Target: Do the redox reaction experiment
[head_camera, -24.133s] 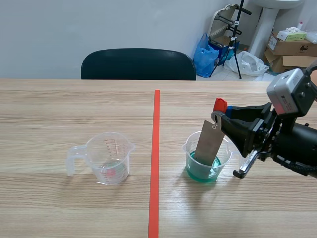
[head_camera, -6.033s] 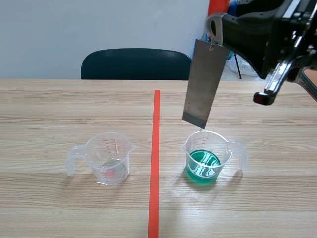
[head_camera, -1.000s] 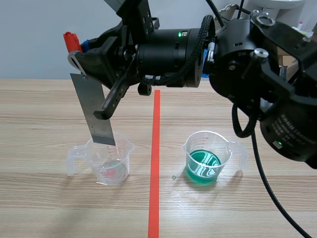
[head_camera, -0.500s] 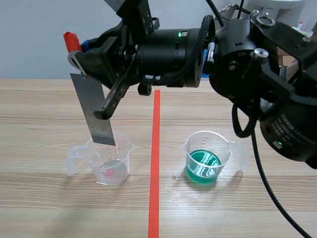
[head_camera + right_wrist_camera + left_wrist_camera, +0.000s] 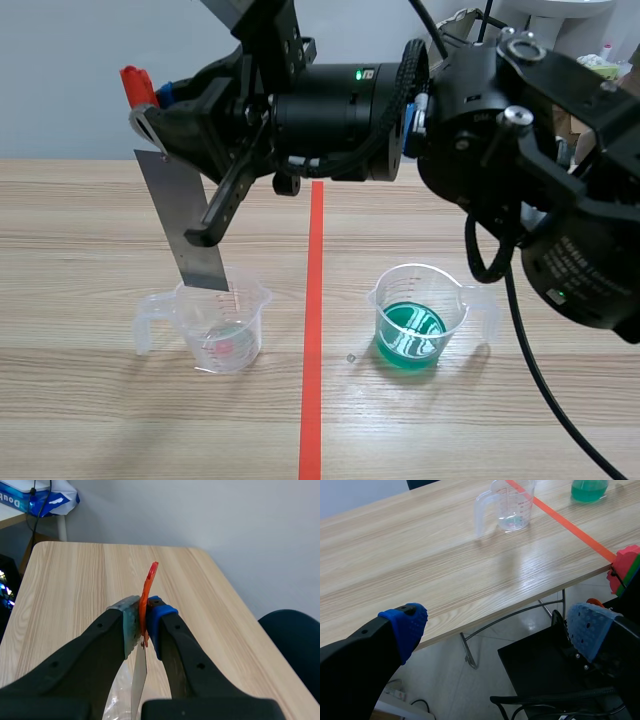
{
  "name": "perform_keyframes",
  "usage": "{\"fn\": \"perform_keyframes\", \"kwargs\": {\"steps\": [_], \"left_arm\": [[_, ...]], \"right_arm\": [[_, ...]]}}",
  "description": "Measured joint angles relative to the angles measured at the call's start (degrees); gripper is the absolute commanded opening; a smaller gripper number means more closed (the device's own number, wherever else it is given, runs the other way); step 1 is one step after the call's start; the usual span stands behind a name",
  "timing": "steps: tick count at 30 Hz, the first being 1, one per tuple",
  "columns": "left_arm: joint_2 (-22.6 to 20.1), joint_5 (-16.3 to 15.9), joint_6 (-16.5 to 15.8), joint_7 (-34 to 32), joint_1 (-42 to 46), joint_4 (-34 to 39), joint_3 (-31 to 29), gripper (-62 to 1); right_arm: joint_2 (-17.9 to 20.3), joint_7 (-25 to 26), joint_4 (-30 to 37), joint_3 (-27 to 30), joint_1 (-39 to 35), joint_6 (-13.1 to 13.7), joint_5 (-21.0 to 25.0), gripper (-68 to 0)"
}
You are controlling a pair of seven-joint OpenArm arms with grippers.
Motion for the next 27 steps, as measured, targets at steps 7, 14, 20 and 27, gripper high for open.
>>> {"fn": "perform_keyframes", "kwargs": {"steps": [7, 14, 20, 27], "left_arm": [[0.0, 0.0, 0.0, 0.0, 0.0, 0.0, 0.0, -1.4], [0.0, 0.0, 0.0, 0.0, -0.5, -0.1, 0.0, -1.4], [0.0, 0.0, 0.0, 0.0, -0.8, -0.1, 0.0, -1.4], [0.0, 0.0, 0.0, 0.0, -0.8, -0.1, 0.0, -1.4]], "right_arm": [[0.0, 4.4, -4.9, -1.5, 0.0, 0.0, -3.0, -66.9], [-2.6, 6.1, -10.4, -2.0, 0.0, 0.0, -7.1, -66.9], [-4.0, 9.2, -14.6, -2.0, 0.0, 0.0, -10.6, -66.9], [-5.5, 12.5, -17.8, -2.0, 0.0, 0.0, -15.5, -66.9]]}}
